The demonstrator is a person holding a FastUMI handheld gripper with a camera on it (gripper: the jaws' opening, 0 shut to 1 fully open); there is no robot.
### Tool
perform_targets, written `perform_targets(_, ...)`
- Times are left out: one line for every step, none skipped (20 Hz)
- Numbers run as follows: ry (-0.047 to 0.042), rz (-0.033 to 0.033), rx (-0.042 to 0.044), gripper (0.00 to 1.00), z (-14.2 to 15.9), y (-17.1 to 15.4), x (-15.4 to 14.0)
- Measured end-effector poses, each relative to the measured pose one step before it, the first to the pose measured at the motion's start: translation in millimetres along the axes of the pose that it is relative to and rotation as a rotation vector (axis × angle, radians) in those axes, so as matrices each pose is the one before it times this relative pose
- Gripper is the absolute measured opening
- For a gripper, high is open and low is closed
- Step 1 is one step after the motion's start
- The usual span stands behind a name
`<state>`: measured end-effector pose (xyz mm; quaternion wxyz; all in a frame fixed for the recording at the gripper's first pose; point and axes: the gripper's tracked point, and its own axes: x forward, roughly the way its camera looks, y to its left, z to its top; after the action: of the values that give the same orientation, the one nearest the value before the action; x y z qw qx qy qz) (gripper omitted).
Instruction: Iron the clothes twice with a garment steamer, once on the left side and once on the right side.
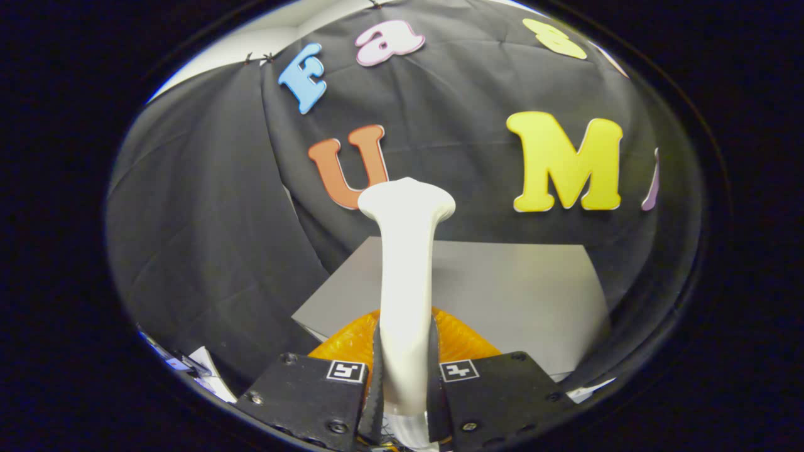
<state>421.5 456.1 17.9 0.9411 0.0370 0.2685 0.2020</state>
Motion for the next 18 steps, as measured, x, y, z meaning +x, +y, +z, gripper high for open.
perform_targets(-0.02041, 0.00097, -0.00398, 0.30, 2.50, -3.72, -18.53)
perform_targets(-0.01919, -0.00070, -0.00720, 0.30, 2.23, -3.97, -18.89)
perform_targets(-0.02114, -0.01744, -0.02319, 0.30, 1.14, -5.98, -16.05)
perform_targets(-0.02488, -0.02802, -0.01794, 0.30, 3.02, -10.09, -17.28)
perform_targets(-0.02103, -0.01378, -0.00302, 0.30, 1.82, -7.56, -16.87)
perform_targets(-0.01901, -0.00543, 0.00552, 0.30, 0.23, -5.28, -17.09)
perform_targets(-0.01414, -0.00729, 0.00638, 0.30, 1.01, -7.40, -18.35)
perform_targets(-0.01512, -0.01038, 0.00342, 0.30, 0.44, -9.51, -18.37)
perform_targets(-0.01610, -0.01394, -0.00678, 0.30, 1.56, -11.06, -17.86)
perform_targets(-0.02027, -0.02094, -0.00687, 0.30, 2.32, -13.68, -17.94)
perform_targets(-0.02196, -0.02238, -0.00521, 0.30, 4.31, -13.81, -14.52)
perform_targets(-0.02354, -0.02726, -0.00034, 0.30, 5.11, -15.11, -14.02)
perform_targets(-0.02365, -0.02499, 0.00056, 0.30, 7.33, -16.02, -15.35)
perform_targets(-0.02698, -0.02395, 0.00885, 0.30, 8.91, -15.02, -13.77)
perform_targets(-0.02787, -0.02761, 0.00456, 0.30, 10.39, -15.43, -11.10)
perform_targets(-0.03278, -0.03024, 0.00861, 0.30, 11.44, -16.34, -9.08)
perform_targets(-0.03704, -0.02914, 0.00437, 0.30, 11.07, -13.82, -7.40)
perform_targets(-0.03945, -0.02767, 0.00430, 0.30, 13.22, -14.55, -2.80)
